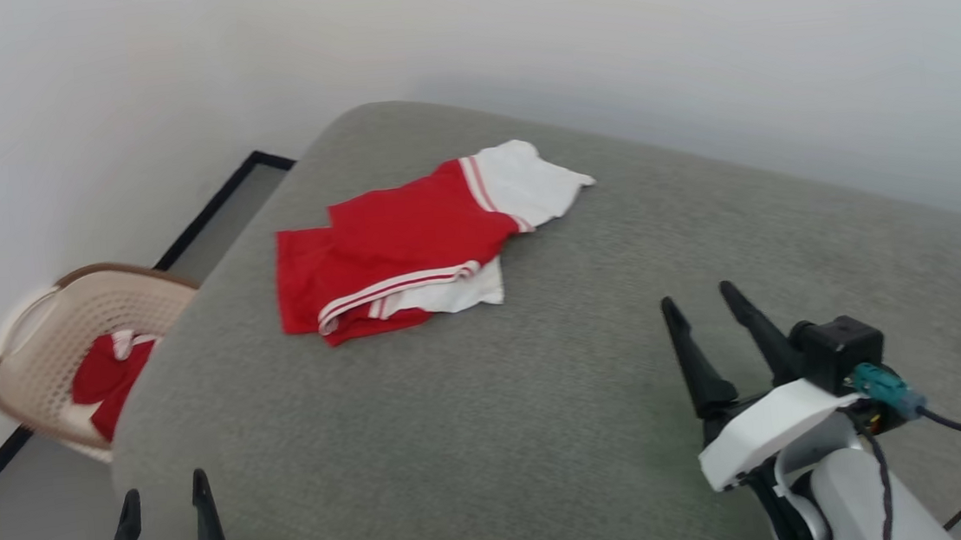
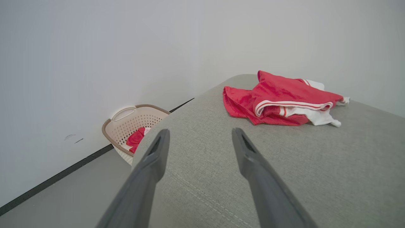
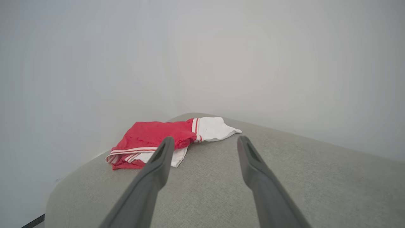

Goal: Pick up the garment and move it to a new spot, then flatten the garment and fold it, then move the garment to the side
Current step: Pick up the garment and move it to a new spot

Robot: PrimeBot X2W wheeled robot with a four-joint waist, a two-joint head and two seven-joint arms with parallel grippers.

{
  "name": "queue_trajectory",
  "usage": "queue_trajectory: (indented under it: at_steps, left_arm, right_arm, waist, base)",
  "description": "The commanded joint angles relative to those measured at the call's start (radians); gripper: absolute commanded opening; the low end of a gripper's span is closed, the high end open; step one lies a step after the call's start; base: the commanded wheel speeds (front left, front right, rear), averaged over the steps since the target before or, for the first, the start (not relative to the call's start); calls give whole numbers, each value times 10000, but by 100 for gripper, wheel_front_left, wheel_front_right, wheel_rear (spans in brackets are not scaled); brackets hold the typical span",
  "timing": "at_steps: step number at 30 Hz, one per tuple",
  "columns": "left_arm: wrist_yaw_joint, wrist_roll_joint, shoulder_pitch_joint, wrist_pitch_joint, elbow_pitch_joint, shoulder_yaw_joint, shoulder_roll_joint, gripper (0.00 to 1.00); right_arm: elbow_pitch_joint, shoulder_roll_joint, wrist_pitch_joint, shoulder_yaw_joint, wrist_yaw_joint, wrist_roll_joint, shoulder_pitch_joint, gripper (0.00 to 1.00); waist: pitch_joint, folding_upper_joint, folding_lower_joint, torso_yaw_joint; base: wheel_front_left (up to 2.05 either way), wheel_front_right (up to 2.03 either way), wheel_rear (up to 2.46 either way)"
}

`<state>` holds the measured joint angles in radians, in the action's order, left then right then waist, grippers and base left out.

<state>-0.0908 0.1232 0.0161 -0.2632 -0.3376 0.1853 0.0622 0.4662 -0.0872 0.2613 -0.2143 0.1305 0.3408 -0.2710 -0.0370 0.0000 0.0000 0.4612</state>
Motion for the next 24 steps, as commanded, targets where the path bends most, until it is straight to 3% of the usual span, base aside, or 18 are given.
queue_trajectory:
  at_steps: [1,9,14,21,24]
  left_arm:
    - [60,37,119,-22,93,27,-27,100]
    - [172,137,443,-22,475,-39,-97,100]
    - [1,90,49,-22,367,-263,-105,100]
    - [-333,-276,-2053,-20,-680,-1358,688,100]
    - [-393,219,-3416,365,-1713,-2078,1215,100]
  right_arm:
    - [44,51,50,-57,3,96,-12,100]
    - [135,150,50,-504,3,241,-203,100]
    - [247,103,50,-611,3,249,-267,100]
    - [251,-216,50,-680,3,165,-602,100]
    - [169,-356,50,-649,3,127,-840,100]
  waist:
    - [-28,0,0,288]
    - [18,0,0,384]
    - [166,0,0,-156]
    - [1107,0,0,-1351]
    - [1675,0,0,-1916]
  base:
    - [0,0,0]
    - [0,0,0]
    - [0,0,0]
    - [0,0,0]
    - [0,0,0]
